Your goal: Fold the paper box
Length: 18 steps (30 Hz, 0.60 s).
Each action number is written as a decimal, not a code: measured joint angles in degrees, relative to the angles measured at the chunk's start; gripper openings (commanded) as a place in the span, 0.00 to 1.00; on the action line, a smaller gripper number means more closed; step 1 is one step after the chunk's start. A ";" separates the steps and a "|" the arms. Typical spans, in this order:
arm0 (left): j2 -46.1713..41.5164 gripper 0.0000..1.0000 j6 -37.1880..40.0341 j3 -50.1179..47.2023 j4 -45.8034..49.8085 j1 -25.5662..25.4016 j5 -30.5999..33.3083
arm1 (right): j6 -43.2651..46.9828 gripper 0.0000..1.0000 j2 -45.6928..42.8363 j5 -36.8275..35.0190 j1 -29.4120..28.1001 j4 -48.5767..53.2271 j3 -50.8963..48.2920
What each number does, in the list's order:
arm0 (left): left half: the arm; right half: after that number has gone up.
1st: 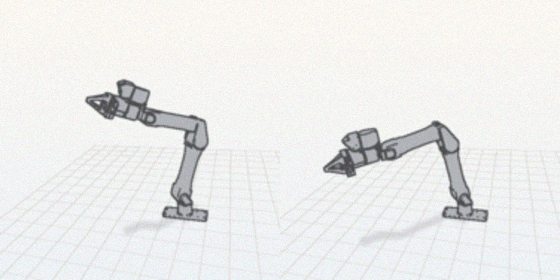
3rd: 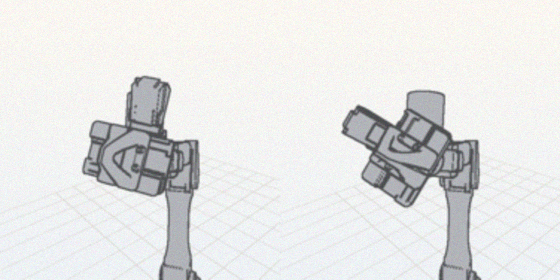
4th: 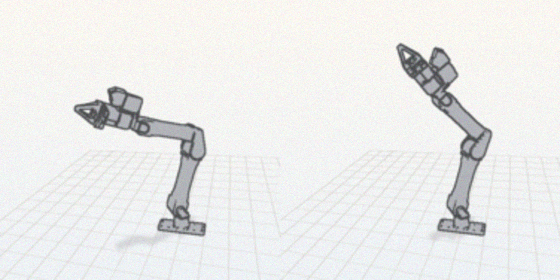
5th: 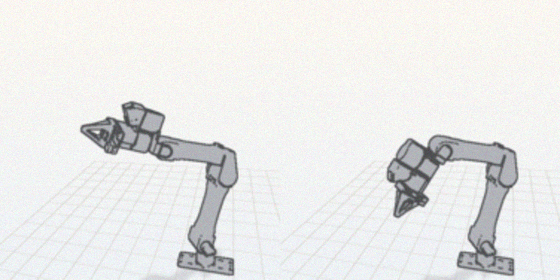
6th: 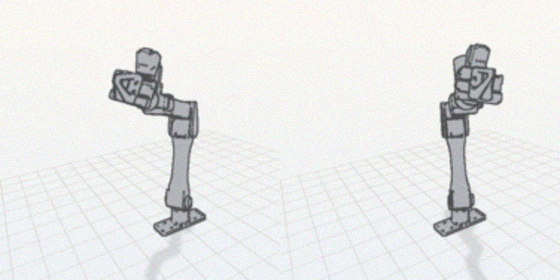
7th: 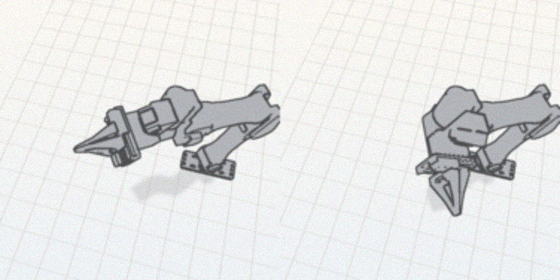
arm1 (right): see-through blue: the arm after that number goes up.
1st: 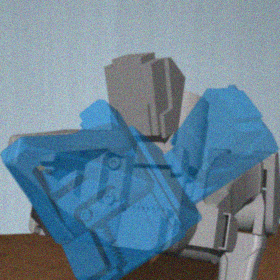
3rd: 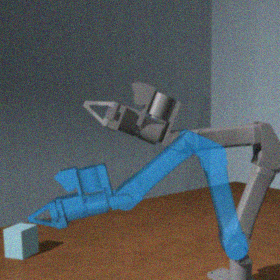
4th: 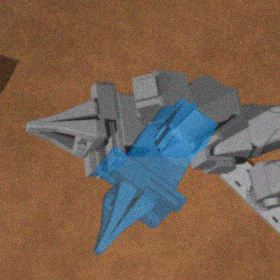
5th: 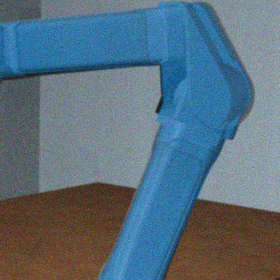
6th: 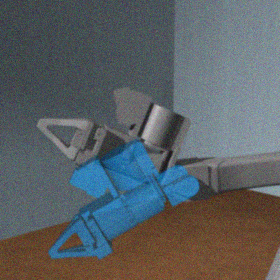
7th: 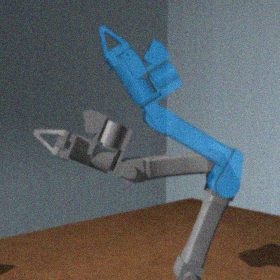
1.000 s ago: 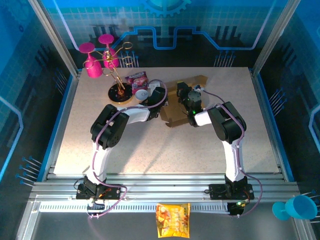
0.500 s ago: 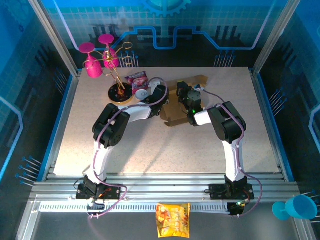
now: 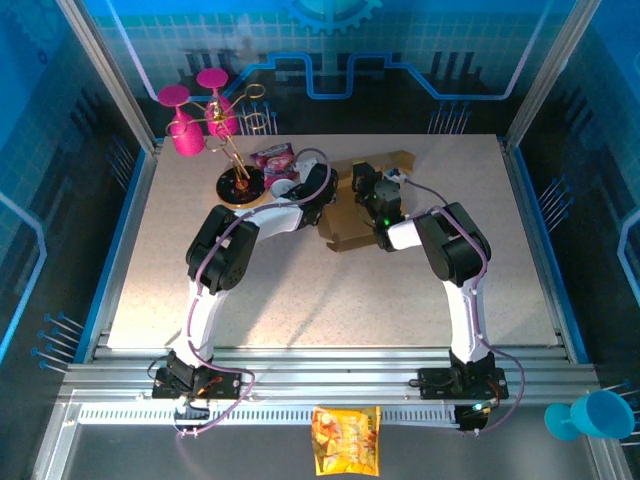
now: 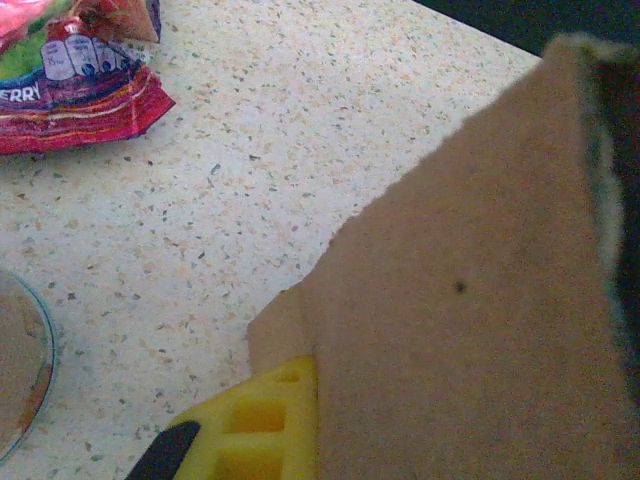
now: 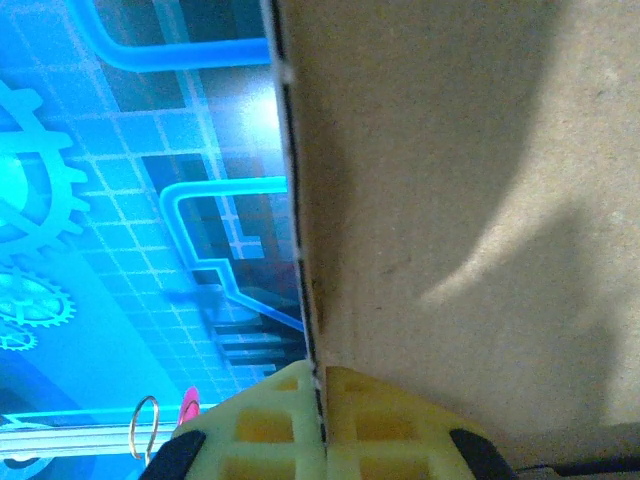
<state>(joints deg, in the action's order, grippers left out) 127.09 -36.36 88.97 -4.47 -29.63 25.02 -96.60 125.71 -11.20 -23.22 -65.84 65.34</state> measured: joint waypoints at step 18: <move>-3.45 0.00 1.27 -1.40 5.35 0.59 -1.84 | 2.08 0.78 -17.42 5.73 1.90 23.08 -6.88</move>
<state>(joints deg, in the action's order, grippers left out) 123.63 -35.09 87.57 0.89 -29.04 23.18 -94.52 108.29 -5.48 -21.32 -42.76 58.46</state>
